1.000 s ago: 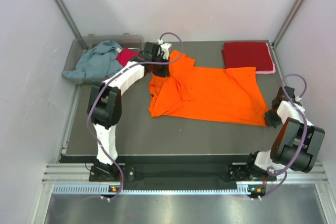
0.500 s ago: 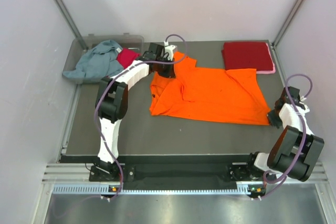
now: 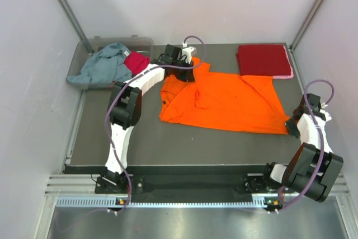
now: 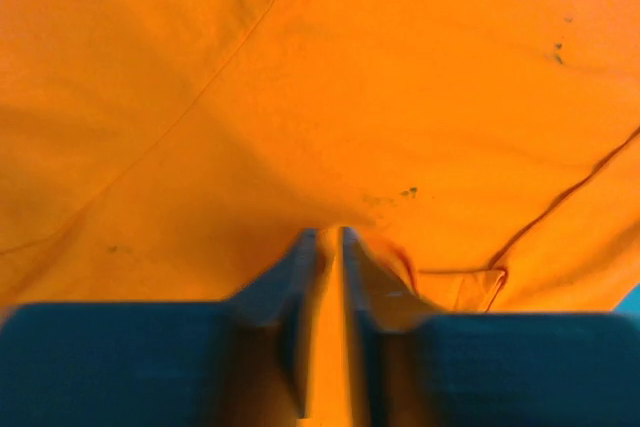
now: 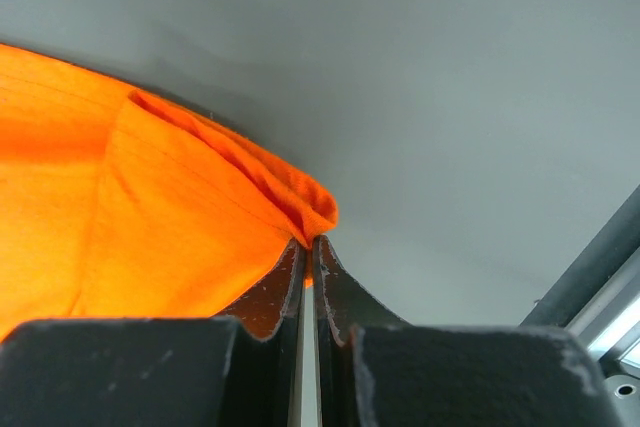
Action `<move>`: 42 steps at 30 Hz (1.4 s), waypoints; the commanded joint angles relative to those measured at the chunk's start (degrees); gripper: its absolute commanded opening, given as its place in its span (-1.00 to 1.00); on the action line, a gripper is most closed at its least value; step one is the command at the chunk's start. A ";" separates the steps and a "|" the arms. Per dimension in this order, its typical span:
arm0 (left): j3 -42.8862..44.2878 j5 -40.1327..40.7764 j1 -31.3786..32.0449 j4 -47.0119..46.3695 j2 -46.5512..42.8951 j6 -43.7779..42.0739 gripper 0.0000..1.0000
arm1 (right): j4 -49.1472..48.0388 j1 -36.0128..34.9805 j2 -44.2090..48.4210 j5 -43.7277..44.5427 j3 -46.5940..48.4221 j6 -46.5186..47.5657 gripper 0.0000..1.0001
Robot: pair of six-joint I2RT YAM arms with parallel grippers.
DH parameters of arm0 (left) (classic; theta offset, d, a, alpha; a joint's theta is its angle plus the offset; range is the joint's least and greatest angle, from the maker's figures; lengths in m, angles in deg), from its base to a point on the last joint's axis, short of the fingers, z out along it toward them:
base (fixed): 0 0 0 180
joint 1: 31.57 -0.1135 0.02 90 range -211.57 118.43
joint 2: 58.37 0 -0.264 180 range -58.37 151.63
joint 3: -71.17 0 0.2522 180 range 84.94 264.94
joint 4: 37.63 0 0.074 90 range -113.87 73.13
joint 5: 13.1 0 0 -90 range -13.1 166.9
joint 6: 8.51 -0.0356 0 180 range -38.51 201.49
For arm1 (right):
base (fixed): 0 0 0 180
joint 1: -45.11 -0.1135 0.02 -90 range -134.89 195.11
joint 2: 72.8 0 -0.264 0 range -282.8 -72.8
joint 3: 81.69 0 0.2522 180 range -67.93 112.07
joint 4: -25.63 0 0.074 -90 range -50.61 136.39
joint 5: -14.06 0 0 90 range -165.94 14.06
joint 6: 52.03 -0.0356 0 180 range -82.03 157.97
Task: Fold and stack the t-shirts
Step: Fold the tshirt
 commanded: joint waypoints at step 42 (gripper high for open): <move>-39.37 6.50 -1.24 9.83 -32.88 15.05 -0.08 | -1.92 10.39 -3.56 -1.28 0.69 6.44 -1.00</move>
